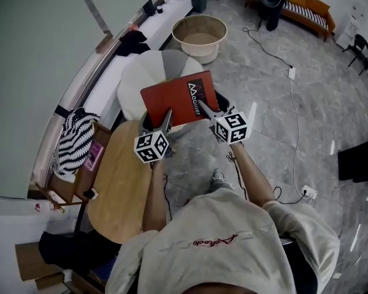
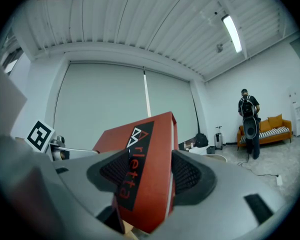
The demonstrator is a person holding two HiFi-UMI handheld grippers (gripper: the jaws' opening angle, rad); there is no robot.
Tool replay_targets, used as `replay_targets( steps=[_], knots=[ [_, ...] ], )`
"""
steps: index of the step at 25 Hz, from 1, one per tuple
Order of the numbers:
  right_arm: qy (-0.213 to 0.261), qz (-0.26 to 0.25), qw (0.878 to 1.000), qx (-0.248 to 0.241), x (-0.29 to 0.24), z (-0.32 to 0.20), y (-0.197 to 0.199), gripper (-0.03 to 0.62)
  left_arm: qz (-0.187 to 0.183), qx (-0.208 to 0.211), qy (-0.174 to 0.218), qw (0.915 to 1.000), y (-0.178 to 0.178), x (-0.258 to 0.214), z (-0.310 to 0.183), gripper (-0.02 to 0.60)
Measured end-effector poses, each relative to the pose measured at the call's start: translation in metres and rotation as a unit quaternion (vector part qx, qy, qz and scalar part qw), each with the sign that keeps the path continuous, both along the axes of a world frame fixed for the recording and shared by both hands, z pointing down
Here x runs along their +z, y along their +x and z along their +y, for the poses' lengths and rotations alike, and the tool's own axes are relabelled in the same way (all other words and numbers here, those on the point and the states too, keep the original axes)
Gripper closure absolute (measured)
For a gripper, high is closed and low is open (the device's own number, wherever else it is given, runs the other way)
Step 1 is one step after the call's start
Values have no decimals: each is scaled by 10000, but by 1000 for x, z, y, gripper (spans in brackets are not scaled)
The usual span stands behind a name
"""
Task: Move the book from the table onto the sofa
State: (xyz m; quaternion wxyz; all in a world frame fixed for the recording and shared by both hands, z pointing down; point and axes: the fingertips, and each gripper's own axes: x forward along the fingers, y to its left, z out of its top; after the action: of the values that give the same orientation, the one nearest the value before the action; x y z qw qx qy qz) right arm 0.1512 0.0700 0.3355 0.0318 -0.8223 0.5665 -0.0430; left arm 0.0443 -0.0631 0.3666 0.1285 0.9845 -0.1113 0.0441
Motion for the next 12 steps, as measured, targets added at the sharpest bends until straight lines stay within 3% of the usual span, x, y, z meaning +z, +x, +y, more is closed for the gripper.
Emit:
replay_targets(
  steps=[12],
  knots=[
    [211,80,9997,-130,-15,-6,84,333,59,-150,190,9997,80,-18,-4,216]
  ],
)
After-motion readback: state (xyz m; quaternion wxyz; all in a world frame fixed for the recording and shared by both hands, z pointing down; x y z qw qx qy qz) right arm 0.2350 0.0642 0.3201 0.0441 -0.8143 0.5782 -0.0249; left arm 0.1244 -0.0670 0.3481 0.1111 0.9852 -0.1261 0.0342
